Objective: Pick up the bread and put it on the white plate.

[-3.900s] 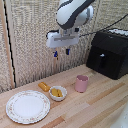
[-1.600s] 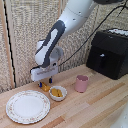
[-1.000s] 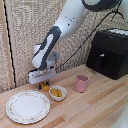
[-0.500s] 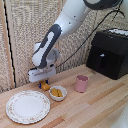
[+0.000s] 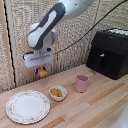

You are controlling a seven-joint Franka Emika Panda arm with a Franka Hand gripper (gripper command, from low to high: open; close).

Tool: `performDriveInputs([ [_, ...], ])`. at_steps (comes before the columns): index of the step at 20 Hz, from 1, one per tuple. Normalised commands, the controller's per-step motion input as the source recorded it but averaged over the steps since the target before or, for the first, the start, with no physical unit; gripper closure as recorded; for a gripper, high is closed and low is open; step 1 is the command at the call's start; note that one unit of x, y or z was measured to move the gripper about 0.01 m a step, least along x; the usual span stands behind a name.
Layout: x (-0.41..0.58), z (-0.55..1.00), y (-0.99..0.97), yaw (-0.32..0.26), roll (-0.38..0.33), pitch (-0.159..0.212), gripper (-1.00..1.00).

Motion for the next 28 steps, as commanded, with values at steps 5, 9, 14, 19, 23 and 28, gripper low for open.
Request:
performDriveInputs([
  [5, -0.322, 0.50, 0.71, -0.043, 0.000, -0.005, 1.00],
  [9, -0.259, 0.09, 0.79, -0.032, -0.011, 0.009, 1.00],
  [14, -0.219, -0.16, 0.67, -0.006, -0.015, 0.039, 1.00],
  [19, -0.225, -0.45, 0.40, 0.000, -0.029, 0.031, 1.00],
  [23, -0.266, -0.55, 0.30, 0.008, -0.072, 0.040, 1.00],
  [28, -0.276, -0.53, 0.31, 0.004, -0.070, 0.064, 1.00],
])
